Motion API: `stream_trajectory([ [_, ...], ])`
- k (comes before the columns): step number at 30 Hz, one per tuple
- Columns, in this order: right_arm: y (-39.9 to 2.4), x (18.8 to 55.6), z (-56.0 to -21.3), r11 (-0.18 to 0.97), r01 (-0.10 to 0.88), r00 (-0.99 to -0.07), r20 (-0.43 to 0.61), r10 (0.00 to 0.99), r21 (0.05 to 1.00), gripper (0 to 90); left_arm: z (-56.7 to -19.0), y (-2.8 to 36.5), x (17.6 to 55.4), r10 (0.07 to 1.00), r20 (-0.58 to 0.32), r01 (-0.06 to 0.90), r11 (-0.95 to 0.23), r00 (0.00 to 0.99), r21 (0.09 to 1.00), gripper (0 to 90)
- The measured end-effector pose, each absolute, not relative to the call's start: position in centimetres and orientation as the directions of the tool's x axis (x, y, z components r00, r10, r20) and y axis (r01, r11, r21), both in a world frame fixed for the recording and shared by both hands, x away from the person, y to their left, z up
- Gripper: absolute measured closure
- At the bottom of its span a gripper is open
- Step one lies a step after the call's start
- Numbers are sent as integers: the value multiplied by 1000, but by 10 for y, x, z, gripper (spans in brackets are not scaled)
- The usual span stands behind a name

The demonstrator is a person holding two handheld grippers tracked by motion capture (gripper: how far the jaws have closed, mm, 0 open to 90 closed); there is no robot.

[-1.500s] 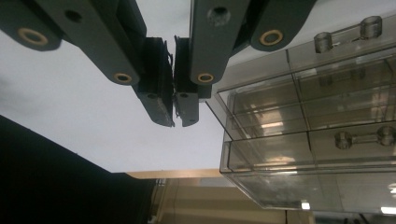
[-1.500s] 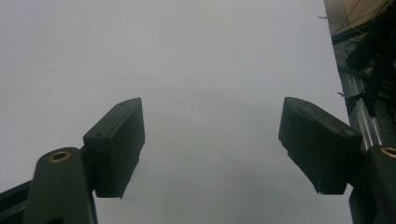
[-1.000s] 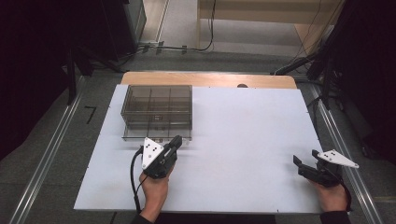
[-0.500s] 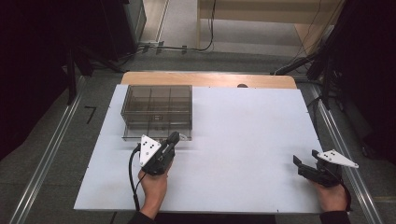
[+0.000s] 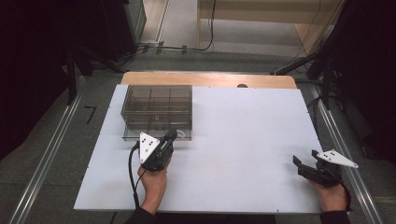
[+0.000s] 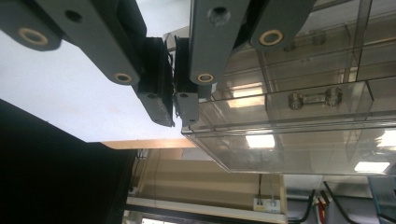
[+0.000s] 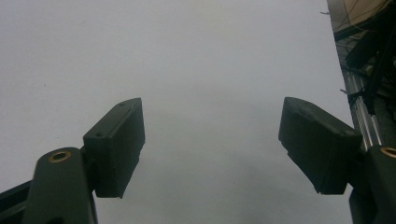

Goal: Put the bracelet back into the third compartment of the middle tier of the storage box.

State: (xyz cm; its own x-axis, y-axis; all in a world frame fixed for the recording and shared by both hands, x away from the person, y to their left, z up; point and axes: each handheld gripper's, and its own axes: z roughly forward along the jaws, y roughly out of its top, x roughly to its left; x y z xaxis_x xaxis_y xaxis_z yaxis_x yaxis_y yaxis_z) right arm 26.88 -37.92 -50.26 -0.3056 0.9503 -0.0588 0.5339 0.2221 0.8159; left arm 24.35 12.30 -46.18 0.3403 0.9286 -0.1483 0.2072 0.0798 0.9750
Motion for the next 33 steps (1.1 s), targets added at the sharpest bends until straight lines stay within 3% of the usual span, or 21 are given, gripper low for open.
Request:
stream_trajectory([
  [21, -380, 269, -503, 222, 536, -305, -59, 951, 815, 209, -459, 123, 255, 934, -149, 180, 93, 324, 979, 870],
  [33, -379, 269, -503, 223, 537, -304, -60, 951, 814, 210, -467, 120, 267, 934, -135, 228, 60, 331, 972, 869],
])
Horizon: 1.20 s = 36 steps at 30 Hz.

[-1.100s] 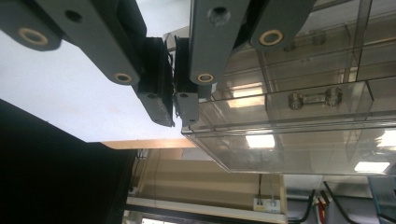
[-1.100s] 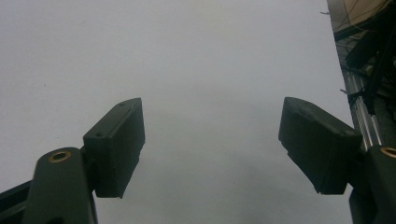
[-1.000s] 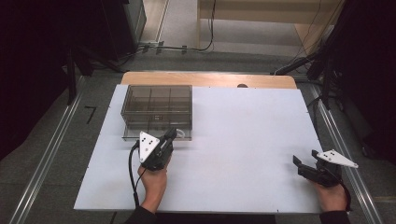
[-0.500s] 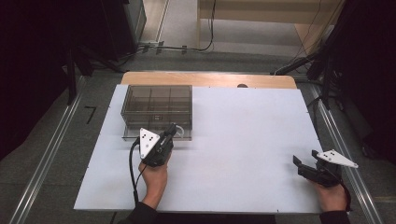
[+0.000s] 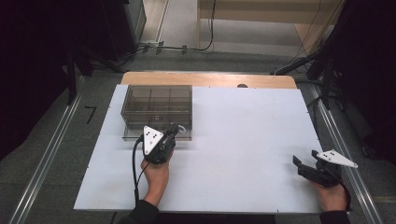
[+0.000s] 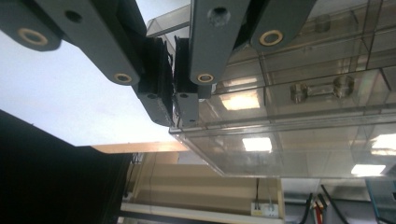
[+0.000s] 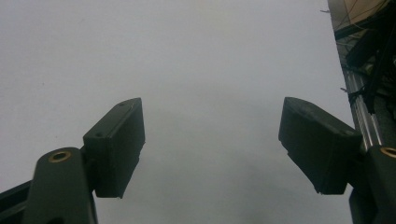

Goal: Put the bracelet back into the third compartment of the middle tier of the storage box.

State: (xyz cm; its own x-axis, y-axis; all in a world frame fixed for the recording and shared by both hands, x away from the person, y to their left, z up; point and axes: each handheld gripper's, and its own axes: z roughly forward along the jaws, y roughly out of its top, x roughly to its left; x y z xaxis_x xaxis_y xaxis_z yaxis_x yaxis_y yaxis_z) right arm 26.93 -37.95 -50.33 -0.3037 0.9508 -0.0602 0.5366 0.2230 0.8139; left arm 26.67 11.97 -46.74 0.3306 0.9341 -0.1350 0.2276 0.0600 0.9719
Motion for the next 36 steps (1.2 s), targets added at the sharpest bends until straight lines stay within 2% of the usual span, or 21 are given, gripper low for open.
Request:
stream_trajectory([
  [12, -380, 269, -503, 221, 539, -304, -57, 951, 812, 210, -478, 117, 275, 937, -130, 312, 24, 323, 950, 866],
  [23, -380, 268, -503, 221, 538, -305, -57, 951, 814, 209, -484, 122, 280, 955, -129, 392, 14, 269, 920, 851],
  [36, -381, 268, -503, 221, 537, -305, -57, 951, 814, 209, -486, 124, 285, 951, -168, 440, 38, 260, 897, 467],
])
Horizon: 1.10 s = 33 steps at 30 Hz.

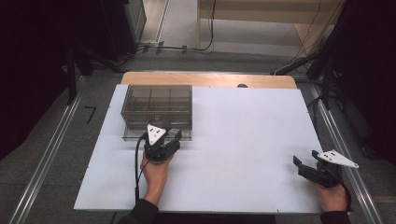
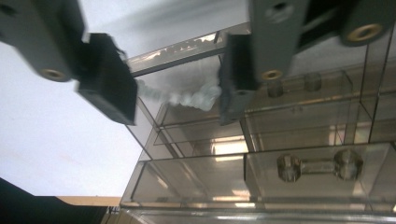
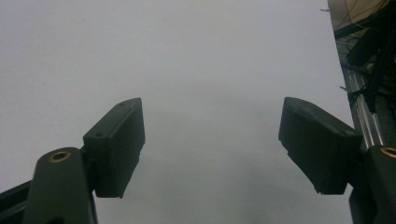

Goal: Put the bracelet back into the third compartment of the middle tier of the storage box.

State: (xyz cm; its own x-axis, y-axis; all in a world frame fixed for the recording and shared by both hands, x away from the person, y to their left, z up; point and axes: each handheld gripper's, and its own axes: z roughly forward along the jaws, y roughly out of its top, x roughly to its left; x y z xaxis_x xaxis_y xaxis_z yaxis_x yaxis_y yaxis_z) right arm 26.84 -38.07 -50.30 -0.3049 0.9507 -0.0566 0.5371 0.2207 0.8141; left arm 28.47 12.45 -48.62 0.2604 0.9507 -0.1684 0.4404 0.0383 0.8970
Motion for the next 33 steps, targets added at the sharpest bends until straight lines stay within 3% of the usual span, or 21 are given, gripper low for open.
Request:
stream_trajectory([
  [9, -380, 268, -503, 221, 537, -305, -57, 951, 814, 209, -487, 125, 287, 946, -185, 454, 46, 266, 890, 336],
  [33, -380, 269, -503, 223, 537, -306, -58, 950, 814, 210, -480, 131, 282, 960, -185, 437, 76, 211, 896, 114],
])
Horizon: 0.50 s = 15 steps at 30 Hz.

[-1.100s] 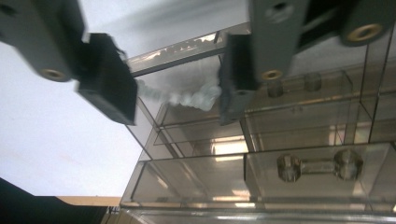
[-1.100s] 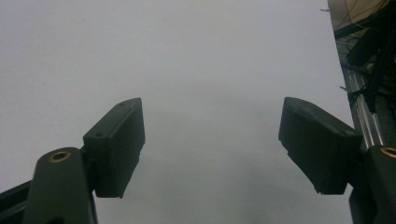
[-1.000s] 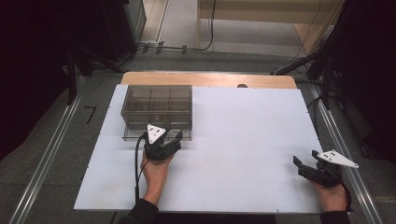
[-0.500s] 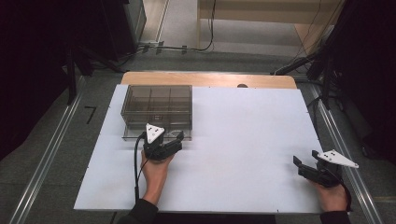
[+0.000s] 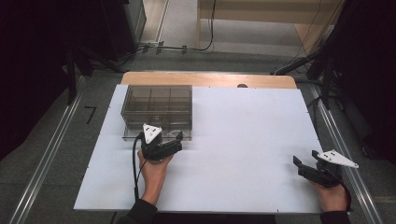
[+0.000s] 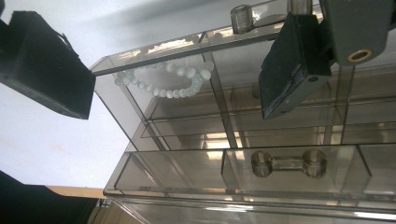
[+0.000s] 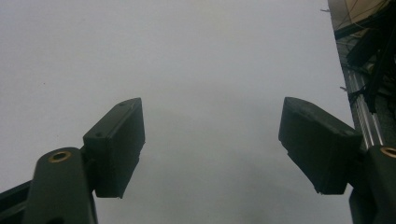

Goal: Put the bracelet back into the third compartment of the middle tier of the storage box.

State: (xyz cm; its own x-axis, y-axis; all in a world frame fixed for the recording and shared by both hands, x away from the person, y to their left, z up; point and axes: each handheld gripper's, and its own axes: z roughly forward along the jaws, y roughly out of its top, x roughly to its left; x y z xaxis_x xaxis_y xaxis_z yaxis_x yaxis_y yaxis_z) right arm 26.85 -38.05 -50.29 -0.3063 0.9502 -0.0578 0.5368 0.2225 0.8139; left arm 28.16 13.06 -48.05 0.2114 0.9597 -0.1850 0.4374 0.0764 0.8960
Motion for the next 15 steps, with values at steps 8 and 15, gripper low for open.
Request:
stream_trajectory([
  [8, -381, 268, -503, 221, 537, -305, -57, 951, 814, 209, -474, 134, 273, 961, -179, 431, 73, 209, 899, 85],
  [15, -380, 267, -502, 218, 533, -305, -54, 951, 817, 210, -474, 151, 250, 963, -157, 453, 41, 221, 890, 62],
])
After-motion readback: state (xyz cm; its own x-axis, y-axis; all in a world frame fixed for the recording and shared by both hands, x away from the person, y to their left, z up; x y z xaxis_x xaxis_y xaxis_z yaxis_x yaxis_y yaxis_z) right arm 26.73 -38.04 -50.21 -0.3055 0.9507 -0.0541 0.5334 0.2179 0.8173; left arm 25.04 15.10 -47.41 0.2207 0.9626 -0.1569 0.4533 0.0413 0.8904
